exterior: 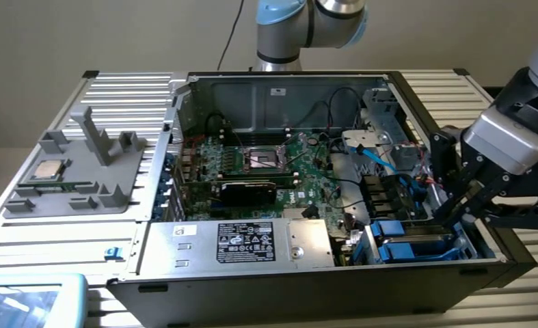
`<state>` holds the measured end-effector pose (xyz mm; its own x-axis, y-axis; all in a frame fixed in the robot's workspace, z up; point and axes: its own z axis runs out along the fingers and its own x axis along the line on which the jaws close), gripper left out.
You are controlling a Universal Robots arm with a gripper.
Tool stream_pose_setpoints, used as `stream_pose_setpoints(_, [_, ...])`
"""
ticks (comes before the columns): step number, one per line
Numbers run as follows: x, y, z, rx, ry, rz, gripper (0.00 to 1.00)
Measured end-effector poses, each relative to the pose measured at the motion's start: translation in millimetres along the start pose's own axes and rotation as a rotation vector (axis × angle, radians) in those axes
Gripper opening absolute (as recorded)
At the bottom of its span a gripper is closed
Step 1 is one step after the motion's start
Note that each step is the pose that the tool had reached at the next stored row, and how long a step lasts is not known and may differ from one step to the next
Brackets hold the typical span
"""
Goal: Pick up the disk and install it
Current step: 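Insert the first disk wire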
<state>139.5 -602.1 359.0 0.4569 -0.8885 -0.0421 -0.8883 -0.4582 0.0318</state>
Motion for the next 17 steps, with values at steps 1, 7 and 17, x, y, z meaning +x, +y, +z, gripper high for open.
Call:
stream_pose_setpoints(1, [-0.8, -0.4, 0.0, -0.0014, 0.0026, 0.000, 0.16])
stream_pose_setpoints(7, [-5.3, -2.8, 0.1, -0.0113, 0.0219, 0.002, 0.16])
stream_pose_setpoints(17, [-24.5, -12.6, 0.6, -0.0598, 0.1165, 0.007, 0.16])
